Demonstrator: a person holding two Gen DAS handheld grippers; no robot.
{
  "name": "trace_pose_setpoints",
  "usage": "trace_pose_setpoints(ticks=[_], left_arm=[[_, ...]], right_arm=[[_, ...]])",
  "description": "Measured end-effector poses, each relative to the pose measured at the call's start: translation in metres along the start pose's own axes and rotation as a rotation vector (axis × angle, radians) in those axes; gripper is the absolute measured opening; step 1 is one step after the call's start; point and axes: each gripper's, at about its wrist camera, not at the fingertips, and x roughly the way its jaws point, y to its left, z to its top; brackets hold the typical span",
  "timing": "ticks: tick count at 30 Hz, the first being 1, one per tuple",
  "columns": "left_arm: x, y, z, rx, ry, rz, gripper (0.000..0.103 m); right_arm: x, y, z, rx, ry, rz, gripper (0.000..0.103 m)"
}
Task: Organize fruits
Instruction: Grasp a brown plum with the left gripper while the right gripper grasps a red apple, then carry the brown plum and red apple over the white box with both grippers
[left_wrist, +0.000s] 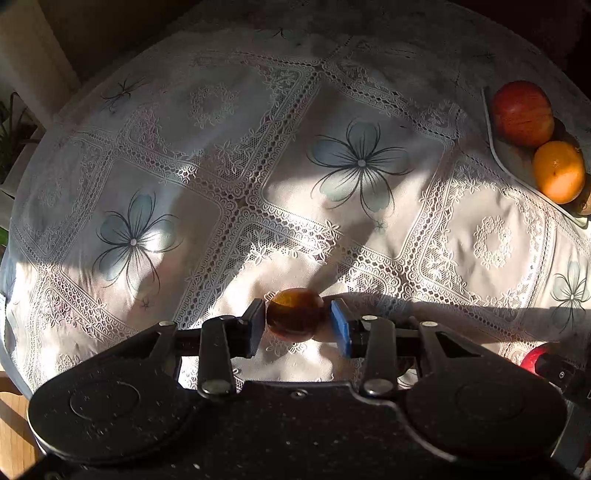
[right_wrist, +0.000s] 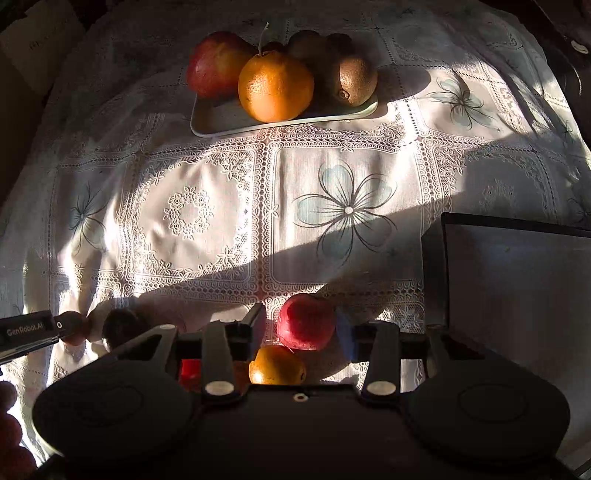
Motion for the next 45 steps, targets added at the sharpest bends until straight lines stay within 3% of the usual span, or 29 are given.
trace_pose_setpoints(ticks=[5,10,14,21,28,33,45], left_arm=[[0.015,-0.003,0.004,-0.006,0.021,0.02,0.051],[0.015,-0.005,0.005,0.017,0.015,0.02,0.051],[0.017,-0.003,0.007,0.021,0.02,0.007,0.049],[0.011,0.011,0.01,-0.019,0.01,-0.038,0.046],[-0.015,0.015,0.013,-0.031,-0.013,0.004,0.046],[-0.047,-0.015,0.005,0.025,-0.038,0.047,0.046],[-0.115,-0.109,-0.038,0.181,-0.077,-0.096,0.046]], right_arm=[[0.025,0.004,-0.004,-0.004,0.054,-0.033,0.046],[0.029,0.01,-0.004,-0.016,0.047,-0.058,0.048],[0.027,0.014,-0.005,-0.035,0.028,-0.081,0.041],[0.005,0.015,-0.003,-0.024,0.004,-0.026,0.041],[-0.026,0.012,-0.001,-0.015,-0.038,0.022,0.041],[-0.049,0.005,-0.007,-0.027,-0.051,0.022,0.041],[-0.088,-0.054,-0.035,0.01,-0.046,-0.055,0.041]])
